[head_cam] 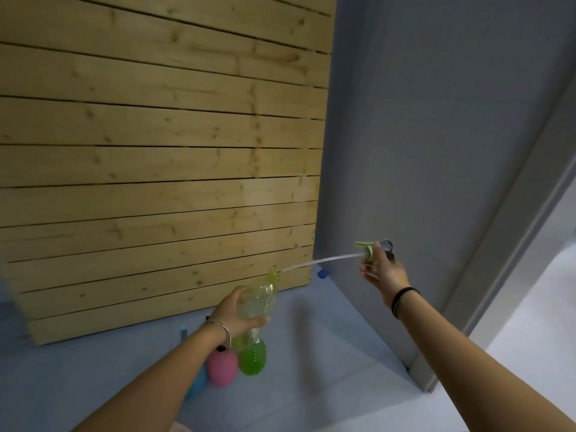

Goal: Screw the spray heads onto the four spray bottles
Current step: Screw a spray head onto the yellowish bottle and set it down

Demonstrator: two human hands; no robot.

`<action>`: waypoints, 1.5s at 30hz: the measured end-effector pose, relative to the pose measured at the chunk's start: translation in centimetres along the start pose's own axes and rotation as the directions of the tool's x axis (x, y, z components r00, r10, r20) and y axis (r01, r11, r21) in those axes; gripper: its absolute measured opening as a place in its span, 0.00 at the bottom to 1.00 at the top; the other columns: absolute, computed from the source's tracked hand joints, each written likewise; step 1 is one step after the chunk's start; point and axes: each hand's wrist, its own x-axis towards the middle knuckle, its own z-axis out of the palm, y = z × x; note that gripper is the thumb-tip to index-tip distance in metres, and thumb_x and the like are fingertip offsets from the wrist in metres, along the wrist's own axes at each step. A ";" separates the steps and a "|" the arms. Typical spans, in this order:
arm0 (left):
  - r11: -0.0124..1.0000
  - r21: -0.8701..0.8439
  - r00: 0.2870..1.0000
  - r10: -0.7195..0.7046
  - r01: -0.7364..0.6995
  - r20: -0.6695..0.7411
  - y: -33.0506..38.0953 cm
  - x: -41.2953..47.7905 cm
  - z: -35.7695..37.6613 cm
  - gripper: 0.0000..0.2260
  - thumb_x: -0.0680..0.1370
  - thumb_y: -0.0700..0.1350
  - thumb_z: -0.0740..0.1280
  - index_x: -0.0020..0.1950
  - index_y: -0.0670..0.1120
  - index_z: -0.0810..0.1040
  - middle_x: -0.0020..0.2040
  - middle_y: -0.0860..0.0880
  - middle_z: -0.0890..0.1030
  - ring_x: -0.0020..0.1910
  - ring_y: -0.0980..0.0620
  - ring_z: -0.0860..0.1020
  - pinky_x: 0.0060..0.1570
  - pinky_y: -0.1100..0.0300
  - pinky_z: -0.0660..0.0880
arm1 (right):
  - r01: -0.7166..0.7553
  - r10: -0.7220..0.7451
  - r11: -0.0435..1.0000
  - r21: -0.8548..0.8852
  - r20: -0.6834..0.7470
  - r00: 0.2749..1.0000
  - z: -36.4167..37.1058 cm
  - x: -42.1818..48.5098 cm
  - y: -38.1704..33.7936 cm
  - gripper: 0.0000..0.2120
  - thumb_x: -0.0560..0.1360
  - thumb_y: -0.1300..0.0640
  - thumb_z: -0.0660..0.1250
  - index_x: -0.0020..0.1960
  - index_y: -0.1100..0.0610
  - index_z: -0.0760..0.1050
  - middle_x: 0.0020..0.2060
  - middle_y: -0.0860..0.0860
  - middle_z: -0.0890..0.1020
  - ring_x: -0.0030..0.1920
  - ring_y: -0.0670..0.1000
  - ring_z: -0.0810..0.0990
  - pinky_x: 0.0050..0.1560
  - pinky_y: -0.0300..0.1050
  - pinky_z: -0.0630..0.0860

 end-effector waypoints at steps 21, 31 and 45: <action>0.975 0.039 0.973 0.212 -0.217 0.092 2.7 -0.7 2.2 0.40 0.59 0.62 0.76 0.69 0.60 0.65 0.63 0.51 0.73 0.61 0.52 0.74 0.63 0.54 0.72 | 0.176 0.049 0.912 -0.371 0.525 0.850 4.7 -4.1 1.9 0.19 0.77 0.54 0.66 0.62 0.65 0.74 0.59 0.61 0.80 0.58 0.55 0.80 0.52 0.38 0.79; 0.952 -0.061 0.951 0.303 -0.300 0.060 4.3 -1.4 1.4 0.35 0.59 0.64 0.73 0.64 0.62 0.68 0.60 0.59 0.75 0.58 0.59 0.75 0.57 0.63 0.72 | 0.166 0.022 0.961 -0.222 0.659 0.752 5.4 -4.1 0.7 0.15 0.78 0.57 0.63 0.62 0.61 0.75 0.57 0.54 0.82 0.54 0.46 0.82 0.54 0.35 0.78; 0.870 -0.305 0.915 0.402 -0.388 -0.018 7.4 -2.3 2.3 0.40 0.68 0.52 0.73 0.70 0.72 0.52 0.66 0.77 0.64 0.65 0.75 0.65 0.59 0.80 0.65 | 0.136 -0.081 0.988 -0.075 0.496 0.864 8.5 -4.2 0.8 0.19 0.73 0.55 0.71 0.59 0.65 0.74 0.48 0.58 0.84 0.48 0.53 0.81 0.56 0.49 0.78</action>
